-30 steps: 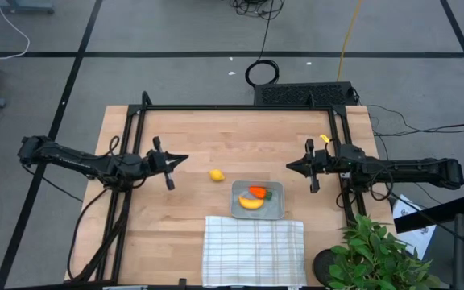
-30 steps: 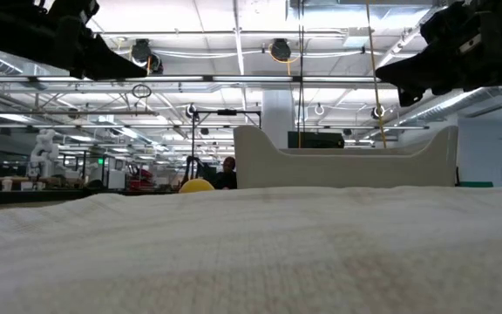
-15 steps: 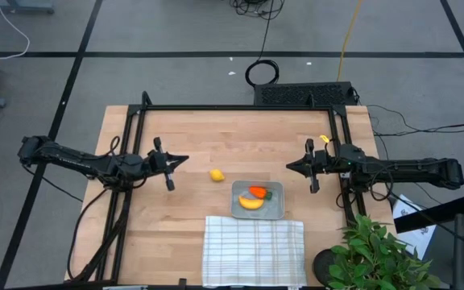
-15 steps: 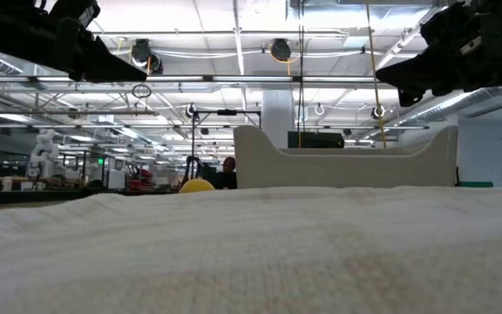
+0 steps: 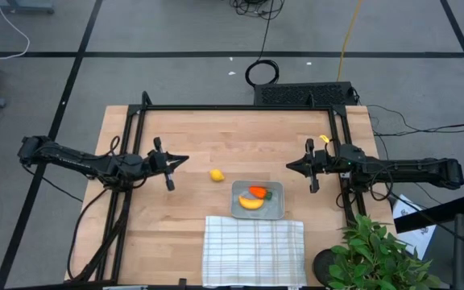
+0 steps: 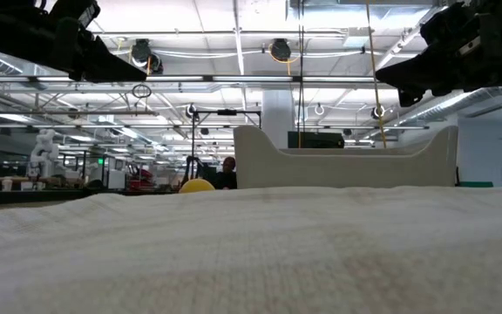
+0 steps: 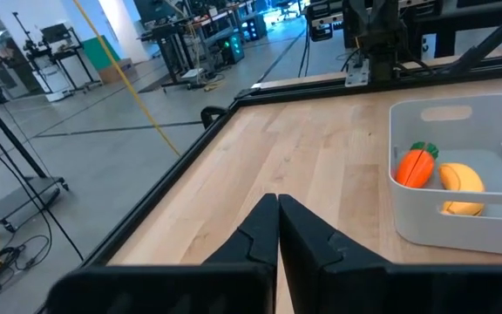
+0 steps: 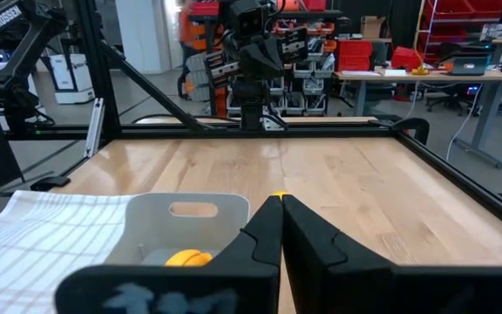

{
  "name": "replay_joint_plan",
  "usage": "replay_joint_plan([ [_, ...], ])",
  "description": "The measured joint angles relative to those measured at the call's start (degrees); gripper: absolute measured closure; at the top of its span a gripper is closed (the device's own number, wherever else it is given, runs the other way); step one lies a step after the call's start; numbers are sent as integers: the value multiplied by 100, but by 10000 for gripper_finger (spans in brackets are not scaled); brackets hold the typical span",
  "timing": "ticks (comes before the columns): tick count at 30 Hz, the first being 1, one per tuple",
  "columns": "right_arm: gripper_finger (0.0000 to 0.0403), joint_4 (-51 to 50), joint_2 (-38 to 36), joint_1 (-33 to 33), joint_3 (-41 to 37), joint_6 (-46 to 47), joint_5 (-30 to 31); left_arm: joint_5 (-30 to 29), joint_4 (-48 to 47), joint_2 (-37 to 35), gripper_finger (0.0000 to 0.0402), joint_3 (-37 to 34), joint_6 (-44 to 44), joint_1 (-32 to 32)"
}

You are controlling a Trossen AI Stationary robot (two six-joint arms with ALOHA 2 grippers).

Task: Pick and placing Produce into tupperware
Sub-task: Put the lemon into the gray bin

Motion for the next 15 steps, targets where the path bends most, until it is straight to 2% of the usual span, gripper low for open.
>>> replay_joint_plan([
  [7, 403, 2, 0, 0, 0, 0, 2, 0, 2, 0, 400, 0, 65, 0],
  [15, 403, 30, 2, 0, 0, -2, 15, -281, 56, 0, 388, 0, -563, 17],
])
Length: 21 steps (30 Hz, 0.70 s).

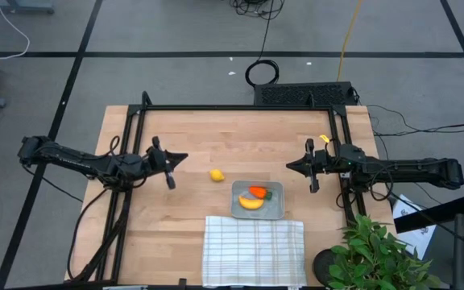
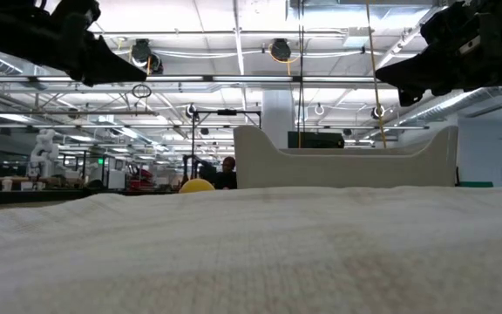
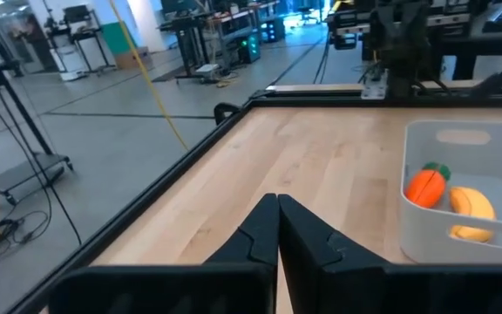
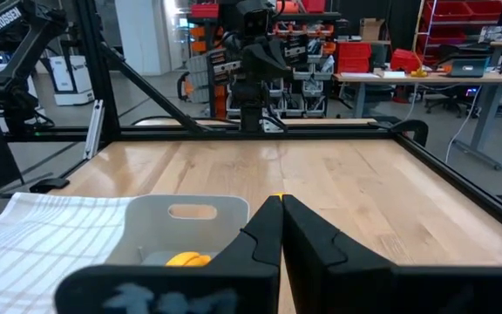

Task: Pick and placing Produce into tupperware
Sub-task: Put the lemon into the gray bin

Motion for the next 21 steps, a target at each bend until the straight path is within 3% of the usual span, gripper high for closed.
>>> replay_joint_plan([
  [4, 403, 7, 4, 0, 0, 0, 5, 106, -56, 44, 399, 41, 111, 152],
  [11, 403, 42, 2, 0, 0, 0, 9, 1000, -632, 381, 398, 604, 242, 708],
  [21, 403, 40, 4, 0, 0, 0, 9, 2368, -1423, 1618, 399, 1928, 536, 1506],
])
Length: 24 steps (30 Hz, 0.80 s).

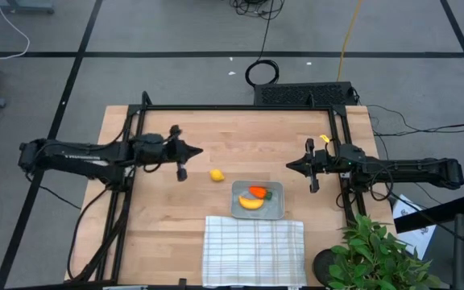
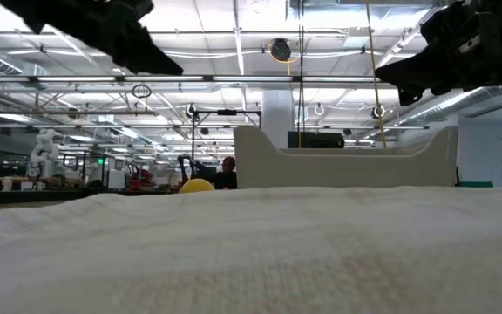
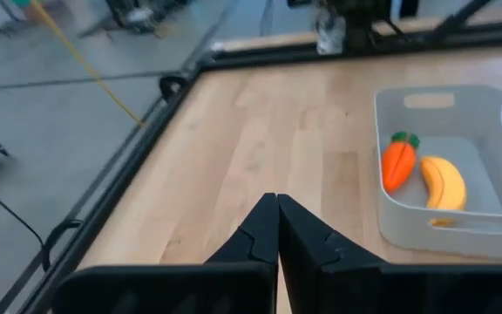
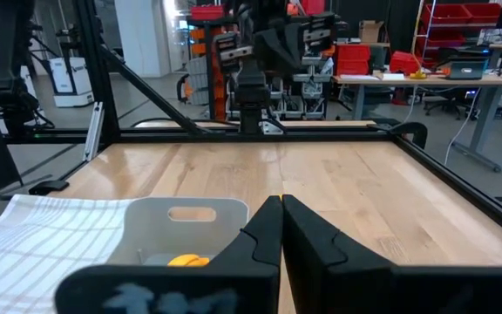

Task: Pick and placing Produce into tupperware
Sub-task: Put the lemon into the gray bin

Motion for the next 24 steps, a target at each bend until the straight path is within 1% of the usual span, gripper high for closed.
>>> replay_joint_plan([
  [6, 403, -2, 0, 0, 2, 0, 0, 443, -847, 802, 399, 1073, 394, 213],
  [9, 403, -7, -1, 0, 1, 0, 0, 643, -1271, 1143, 398, 1570, 428, 313],
  [13, 403, -42, -2, 0, 2, 2, 0, 882, -2241, 1608, 398, 2283, 557, 400],
  [17, 403, -44, -1, 0, 2, 0, 0, 927, -3327, 2162, 397, 3093, 626, 424],
  [21, 403, -48, 0, 0, 2, 2, 0, 929, -4121, 2685, 393, 3792, 719, 424],
  [24, 403, -48, -2, 0, 2, 1, 0, 929, -4602, 3039, 398, 4168, 844, 423],
])
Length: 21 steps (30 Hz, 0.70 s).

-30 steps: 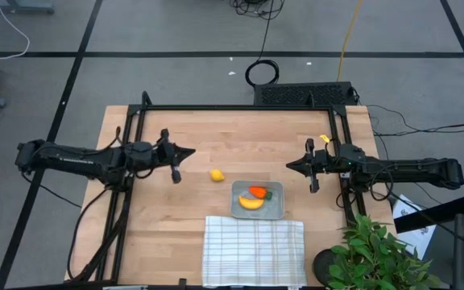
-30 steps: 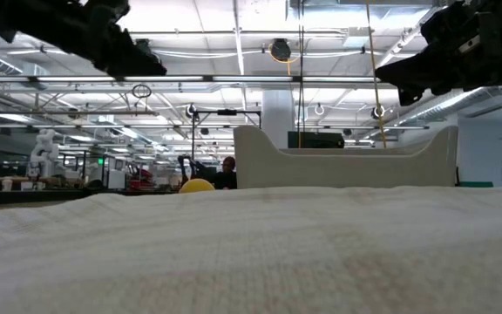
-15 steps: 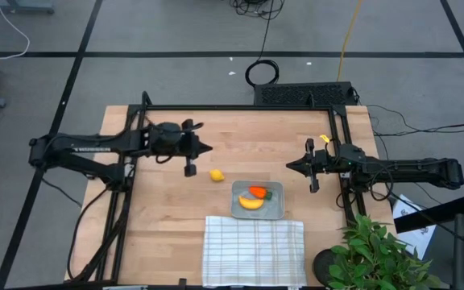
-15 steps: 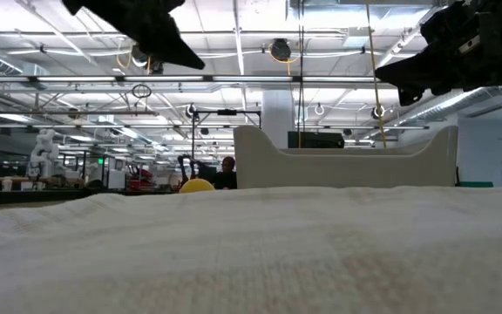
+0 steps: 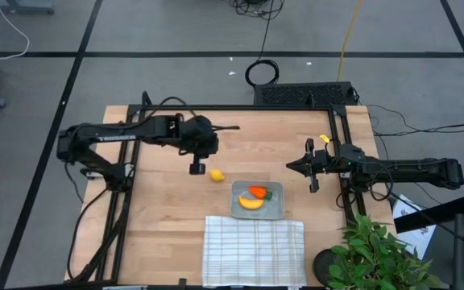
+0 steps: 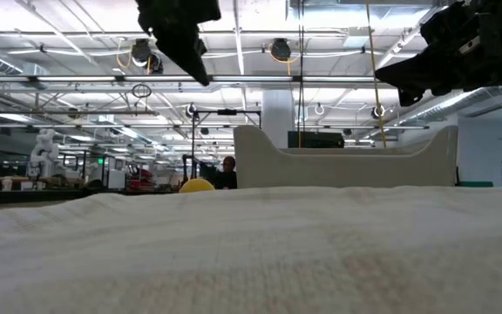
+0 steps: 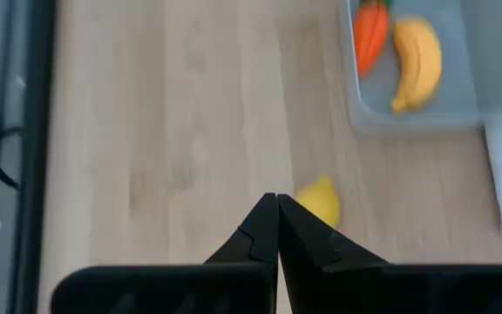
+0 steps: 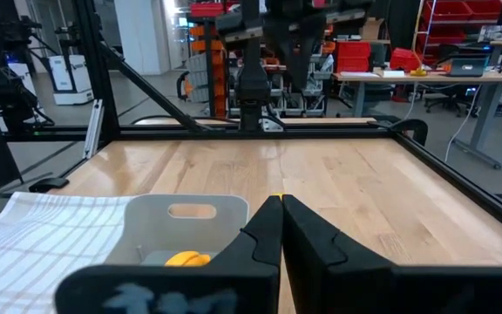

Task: Pick and placing Produce into tupperware
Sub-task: Put the lemon into the gray bin

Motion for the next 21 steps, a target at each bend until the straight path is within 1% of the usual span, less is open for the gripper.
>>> replay_joint_plan([
  [4, 403, -2, 0, 0, 0, -1, 0, -1, -551, 455, 397, 368, 158, 0],
  [10, 403, -39, 0, 0, 0, 1, 0, -10, -1070, 1013, 367, 830, 277, -5],
  [16, 403, -46, 2, 0, 0, 1, 0, 24, -1023, 1174, 316, 881, 579, -16],
  [21, 403, -46, 2, 0, 0, 0, 0, 122, -994, 1166, 260, 881, 429, -16],
])
